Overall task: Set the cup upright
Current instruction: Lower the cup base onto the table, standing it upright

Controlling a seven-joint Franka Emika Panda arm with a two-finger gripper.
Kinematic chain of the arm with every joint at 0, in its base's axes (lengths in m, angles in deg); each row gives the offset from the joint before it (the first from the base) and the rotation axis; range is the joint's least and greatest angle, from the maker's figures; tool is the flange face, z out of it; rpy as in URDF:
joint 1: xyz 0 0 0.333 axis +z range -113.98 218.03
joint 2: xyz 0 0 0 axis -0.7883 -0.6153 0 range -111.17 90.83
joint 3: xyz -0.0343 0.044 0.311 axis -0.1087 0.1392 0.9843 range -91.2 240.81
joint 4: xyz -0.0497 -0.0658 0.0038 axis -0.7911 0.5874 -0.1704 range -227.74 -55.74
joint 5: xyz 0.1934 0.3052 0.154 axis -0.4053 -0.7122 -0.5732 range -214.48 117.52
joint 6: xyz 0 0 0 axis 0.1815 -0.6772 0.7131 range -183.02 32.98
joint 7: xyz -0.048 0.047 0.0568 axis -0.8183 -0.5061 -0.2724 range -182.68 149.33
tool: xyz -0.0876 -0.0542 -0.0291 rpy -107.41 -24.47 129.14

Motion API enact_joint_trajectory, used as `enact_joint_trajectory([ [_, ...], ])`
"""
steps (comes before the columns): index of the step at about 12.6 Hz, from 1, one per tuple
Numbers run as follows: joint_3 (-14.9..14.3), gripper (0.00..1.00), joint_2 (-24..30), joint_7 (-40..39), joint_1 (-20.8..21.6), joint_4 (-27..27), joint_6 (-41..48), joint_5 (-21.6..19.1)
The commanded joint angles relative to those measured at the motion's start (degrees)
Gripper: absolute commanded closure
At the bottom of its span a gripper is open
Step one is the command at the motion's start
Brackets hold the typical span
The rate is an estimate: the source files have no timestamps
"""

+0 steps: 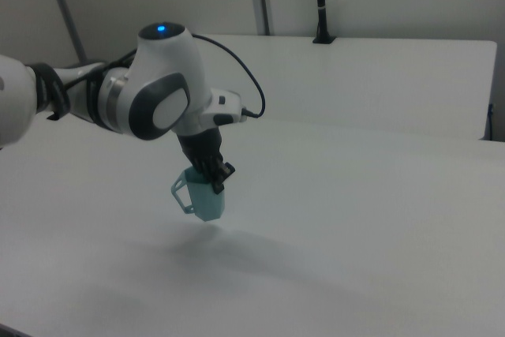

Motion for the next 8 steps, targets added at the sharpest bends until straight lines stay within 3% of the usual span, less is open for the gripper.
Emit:
enact_joint_trajectory([
  [1,0.1,1.0,-1.2,0.3,0.8,-4.5,-8.5,-1.4],
  [8,0.1,1.0,-4.1,0.6,0.8,-4.5,-12.1,-1.5],
])
